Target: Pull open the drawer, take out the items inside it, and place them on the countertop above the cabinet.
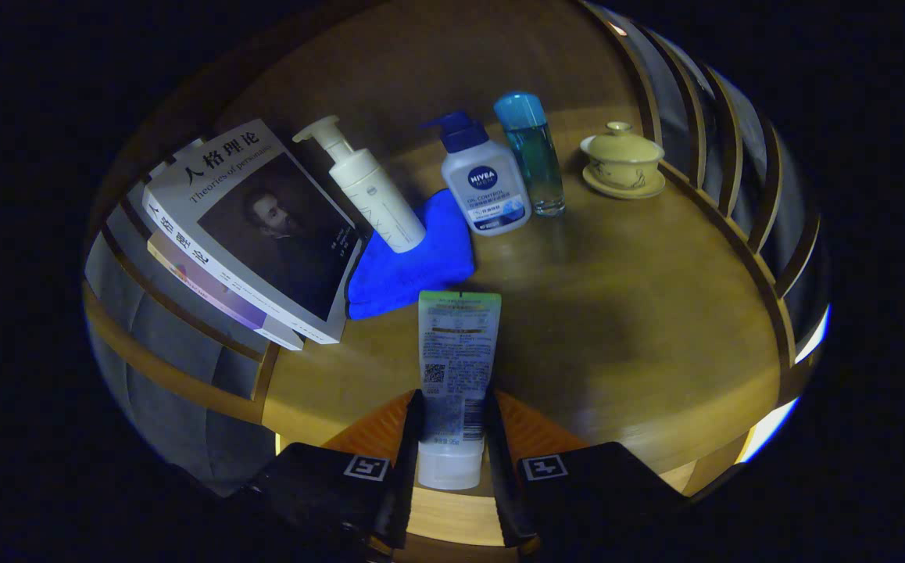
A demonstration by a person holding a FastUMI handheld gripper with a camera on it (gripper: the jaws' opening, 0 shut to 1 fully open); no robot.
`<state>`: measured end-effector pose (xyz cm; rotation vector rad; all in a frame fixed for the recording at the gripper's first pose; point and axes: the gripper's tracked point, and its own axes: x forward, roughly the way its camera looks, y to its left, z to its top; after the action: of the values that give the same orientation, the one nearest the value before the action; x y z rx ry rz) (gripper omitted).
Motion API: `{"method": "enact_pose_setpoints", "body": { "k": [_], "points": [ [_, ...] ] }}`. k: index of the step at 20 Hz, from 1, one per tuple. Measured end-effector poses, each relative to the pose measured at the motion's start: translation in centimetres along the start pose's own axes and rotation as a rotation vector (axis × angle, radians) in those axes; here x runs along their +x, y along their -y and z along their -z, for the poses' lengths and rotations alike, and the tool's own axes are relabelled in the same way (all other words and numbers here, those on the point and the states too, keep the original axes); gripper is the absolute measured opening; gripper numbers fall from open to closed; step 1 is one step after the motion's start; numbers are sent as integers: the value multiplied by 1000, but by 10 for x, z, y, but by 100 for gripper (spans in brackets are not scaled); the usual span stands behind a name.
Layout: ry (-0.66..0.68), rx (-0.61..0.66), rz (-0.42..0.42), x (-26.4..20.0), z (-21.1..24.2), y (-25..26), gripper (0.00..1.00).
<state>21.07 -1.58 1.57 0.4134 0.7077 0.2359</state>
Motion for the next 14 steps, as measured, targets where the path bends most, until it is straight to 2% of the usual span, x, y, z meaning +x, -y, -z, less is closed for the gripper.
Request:
{"method": "enact_pose_setpoints", "body": {
  "k": [3, 7, 14],
  "points": [
    [34, 43, -24, -2, -5, -5, 56],
    [160, 21, -26, -28, -14, -9, 99],
    [446, -238, 6, -98, 3, -36, 97]
  ]
}}
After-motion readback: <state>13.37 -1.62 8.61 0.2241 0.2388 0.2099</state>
